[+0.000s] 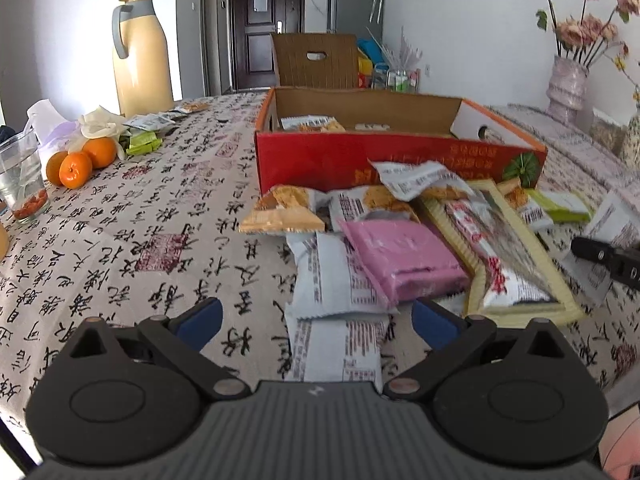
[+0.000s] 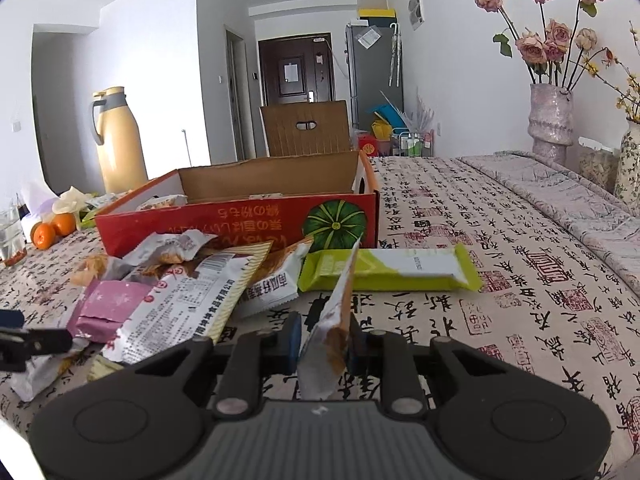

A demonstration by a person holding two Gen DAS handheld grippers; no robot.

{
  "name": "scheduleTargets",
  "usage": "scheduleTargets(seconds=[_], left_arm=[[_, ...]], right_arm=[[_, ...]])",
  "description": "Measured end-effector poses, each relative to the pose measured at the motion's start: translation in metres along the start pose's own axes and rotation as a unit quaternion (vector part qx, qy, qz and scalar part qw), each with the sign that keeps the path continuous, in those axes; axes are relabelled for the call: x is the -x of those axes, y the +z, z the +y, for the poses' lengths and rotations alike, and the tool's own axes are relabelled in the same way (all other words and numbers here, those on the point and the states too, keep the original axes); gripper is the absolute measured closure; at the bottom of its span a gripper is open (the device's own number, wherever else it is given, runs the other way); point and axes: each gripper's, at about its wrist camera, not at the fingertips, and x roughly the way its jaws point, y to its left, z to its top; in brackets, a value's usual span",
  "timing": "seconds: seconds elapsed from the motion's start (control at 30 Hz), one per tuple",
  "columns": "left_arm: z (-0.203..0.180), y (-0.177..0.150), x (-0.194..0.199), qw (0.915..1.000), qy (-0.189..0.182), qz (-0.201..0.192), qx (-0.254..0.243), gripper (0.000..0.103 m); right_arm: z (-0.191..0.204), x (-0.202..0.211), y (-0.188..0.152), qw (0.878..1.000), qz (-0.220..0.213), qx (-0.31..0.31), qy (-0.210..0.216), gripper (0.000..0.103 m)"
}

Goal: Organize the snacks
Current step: 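Grasp a white packet with the right tool while the left tool grasps another white packet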

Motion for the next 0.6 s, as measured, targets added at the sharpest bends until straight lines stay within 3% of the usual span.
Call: scheduleTargets(seconds=[0.17, 0.23, 0.37, 0.43, 0.6], left_arm=[[-0.001, -0.007, 0.001, 0.9998, -0.001, 0.017, 0.0, 0.017], [-0.001, -0.01, 0.001, 0.9997, -0.005, 0.024, 0.001, 0.031], [-0.002, -0.012, 0.004, 0.9997, -0.01, 0.024, 0.001, 0.041], [-0.001, -0.013, 0.007, 0.9996, -0.014, 0.023, 0.002, 0.055], [0.0, -0.017, 0.014, 0.9995, -0.024, 0.018, 0.005, 0.059]], right_arm=[[0.002, 0.006, -0.001, 1.0, -0.006, 0.0, 0.002, 0.082], [0.003, 0.008, -0.001, 1.0, -0.008, 0.001, 0.003, 0.082], [0.006, 0.013, -0.003, 1.0, -0.01, 0.003, 0.005, 0.082], [0.007, 0.016, -0.004, 1.0, -0.01, 0.004, 0.006, 0.082], [0.01, 0.023, -0.006, 1.0, -0.012, 0.005, 0.006, 0.082]])
